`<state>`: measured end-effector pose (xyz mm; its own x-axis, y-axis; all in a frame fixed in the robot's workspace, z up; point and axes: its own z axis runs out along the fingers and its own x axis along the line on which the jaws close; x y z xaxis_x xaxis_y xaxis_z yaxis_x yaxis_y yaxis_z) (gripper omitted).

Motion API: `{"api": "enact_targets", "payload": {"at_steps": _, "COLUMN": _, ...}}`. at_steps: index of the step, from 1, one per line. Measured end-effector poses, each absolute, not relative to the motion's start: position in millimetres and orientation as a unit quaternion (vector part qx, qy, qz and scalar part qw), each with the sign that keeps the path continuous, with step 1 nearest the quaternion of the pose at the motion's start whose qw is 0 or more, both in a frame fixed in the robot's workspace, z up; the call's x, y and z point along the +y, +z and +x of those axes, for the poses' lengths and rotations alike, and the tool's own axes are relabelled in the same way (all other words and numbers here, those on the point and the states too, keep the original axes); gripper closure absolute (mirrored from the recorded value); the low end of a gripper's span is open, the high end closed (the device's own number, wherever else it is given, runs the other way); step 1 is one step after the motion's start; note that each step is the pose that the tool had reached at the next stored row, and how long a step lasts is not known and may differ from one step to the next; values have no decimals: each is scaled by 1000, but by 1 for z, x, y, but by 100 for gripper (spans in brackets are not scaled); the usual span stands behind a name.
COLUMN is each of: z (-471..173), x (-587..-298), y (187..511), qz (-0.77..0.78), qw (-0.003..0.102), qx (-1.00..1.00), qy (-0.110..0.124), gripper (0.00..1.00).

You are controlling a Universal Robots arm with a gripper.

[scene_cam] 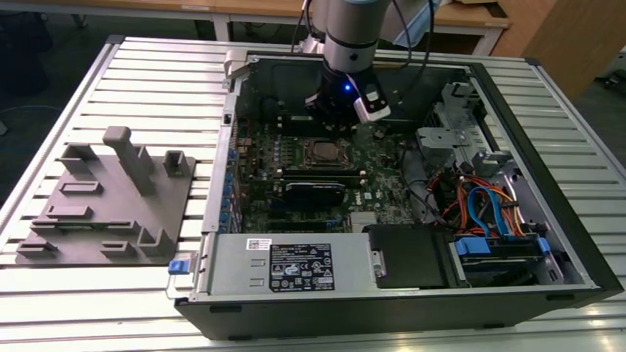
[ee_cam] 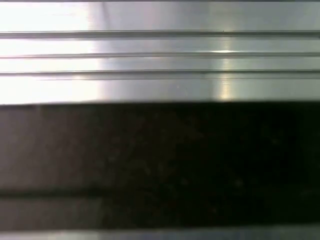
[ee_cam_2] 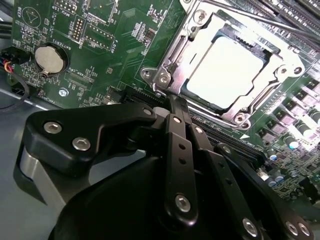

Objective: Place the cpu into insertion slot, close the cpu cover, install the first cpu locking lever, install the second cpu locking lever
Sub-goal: 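Install the first cpu locking lever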

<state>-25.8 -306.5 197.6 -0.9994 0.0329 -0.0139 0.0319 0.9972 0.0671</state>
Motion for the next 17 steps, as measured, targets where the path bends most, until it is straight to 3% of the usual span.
{"api": "enact_targets", "payload": {"at_steps": 17, "z": -26, "x": -308, "y": 196, "qz": 17, "qw": 9, "qx": 999, "qy": 34, "gripper": 89}}
